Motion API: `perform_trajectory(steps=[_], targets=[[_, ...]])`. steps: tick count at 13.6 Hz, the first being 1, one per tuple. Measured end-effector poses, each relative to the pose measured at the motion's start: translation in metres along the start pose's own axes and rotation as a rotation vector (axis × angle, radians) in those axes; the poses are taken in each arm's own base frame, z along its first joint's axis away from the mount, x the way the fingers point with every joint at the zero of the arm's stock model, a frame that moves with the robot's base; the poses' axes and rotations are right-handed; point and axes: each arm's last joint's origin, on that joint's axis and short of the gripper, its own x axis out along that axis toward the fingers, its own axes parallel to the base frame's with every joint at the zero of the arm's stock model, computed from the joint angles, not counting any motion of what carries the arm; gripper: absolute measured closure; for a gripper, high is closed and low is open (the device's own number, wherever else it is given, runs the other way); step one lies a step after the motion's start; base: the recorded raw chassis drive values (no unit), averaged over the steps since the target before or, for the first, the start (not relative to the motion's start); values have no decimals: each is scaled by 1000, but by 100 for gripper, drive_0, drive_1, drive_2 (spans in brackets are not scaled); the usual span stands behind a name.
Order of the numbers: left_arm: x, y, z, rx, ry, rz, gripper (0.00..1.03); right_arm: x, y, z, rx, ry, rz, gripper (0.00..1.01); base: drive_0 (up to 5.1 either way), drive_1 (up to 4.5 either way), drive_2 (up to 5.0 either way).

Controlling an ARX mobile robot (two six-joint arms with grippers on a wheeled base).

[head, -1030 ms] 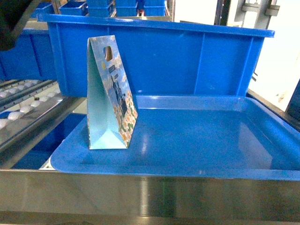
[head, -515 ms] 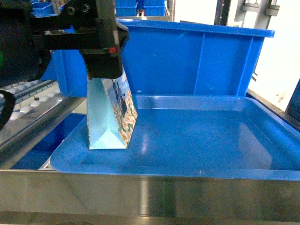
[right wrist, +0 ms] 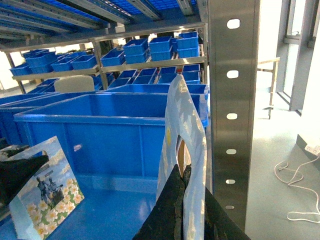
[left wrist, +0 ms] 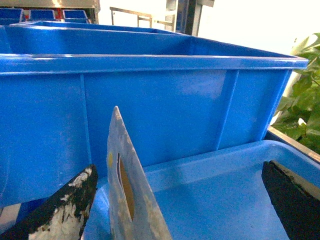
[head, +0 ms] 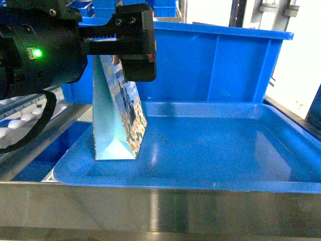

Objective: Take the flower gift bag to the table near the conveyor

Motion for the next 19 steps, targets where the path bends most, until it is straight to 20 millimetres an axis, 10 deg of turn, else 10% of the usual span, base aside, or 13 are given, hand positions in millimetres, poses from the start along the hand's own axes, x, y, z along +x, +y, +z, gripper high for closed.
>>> perform_trajectory(steps=[2, 9, 19], targets=[[11, -3, -1, 2, 18, 5, 5, 0, 0, 0, 0, 0, 0, 99, 0, 0, 0], [13, -10, -8, 22, 28, 70, 100, 0, 0, 0, 0, 0, 0, 99, 0, 0, 0], [-9, 4, 5, 72, -78, 172, 101, 0, 0, 0, 0, 0, 0, 99, 0, 0, 0]])
